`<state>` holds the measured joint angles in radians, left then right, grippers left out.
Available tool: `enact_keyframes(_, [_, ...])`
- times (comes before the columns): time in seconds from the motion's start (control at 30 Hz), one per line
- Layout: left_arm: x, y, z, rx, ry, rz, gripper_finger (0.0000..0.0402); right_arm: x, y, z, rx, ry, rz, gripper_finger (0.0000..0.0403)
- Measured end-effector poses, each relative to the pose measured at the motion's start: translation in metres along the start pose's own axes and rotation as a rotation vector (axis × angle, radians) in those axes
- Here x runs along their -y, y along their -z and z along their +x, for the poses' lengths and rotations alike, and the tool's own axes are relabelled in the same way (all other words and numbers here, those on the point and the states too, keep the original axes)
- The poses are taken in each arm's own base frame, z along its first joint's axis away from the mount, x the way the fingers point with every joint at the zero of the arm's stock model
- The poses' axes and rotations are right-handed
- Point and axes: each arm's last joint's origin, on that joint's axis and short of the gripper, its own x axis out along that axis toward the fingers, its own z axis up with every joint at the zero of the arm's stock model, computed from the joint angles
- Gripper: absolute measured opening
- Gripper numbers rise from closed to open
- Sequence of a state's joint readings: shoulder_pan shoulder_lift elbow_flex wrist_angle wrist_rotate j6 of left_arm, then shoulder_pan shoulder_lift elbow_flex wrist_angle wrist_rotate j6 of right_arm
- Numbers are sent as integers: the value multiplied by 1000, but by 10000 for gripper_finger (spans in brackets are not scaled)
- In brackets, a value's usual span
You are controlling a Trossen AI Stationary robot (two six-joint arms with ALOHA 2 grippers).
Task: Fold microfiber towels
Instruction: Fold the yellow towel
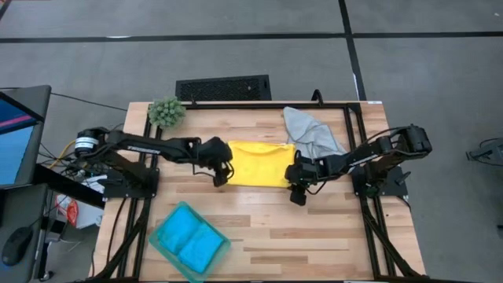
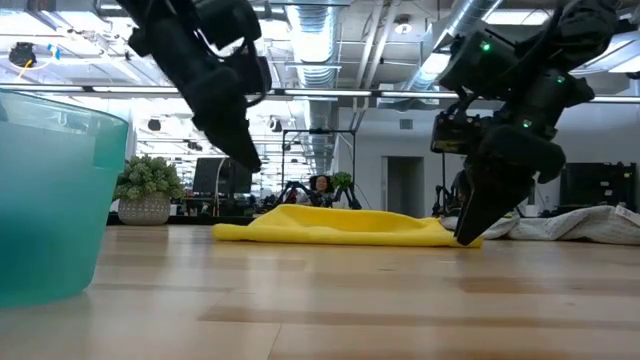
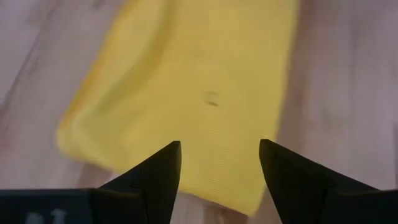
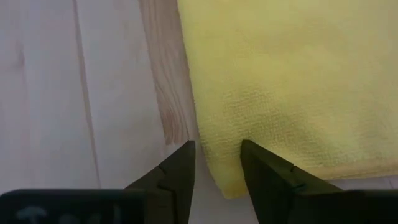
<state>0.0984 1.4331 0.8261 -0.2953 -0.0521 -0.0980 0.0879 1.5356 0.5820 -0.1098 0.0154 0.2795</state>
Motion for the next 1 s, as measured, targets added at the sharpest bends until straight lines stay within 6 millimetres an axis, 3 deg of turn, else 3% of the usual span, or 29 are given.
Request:
enact_keyframes(0.1, [16,3,4,-16,23,139,210,0,0,-1,7,-2,0,157])
enact_keyframes(0.33, [36,17,30,-103,43,280,210,0,0,-3,7,0,0,159])
enact_keyframes(0.63, [40,33,66,-213,47,304,210,0,0,-3,10,7,0,157])
enact_keyframes(0.87, [39,37,71,-239,3,279,210,0,0,-3,7,12,1,154])
enact_keyframes(1.0, [39,37,72,-242,-6,263,204,1,2,-2,-12,42,-3,115])
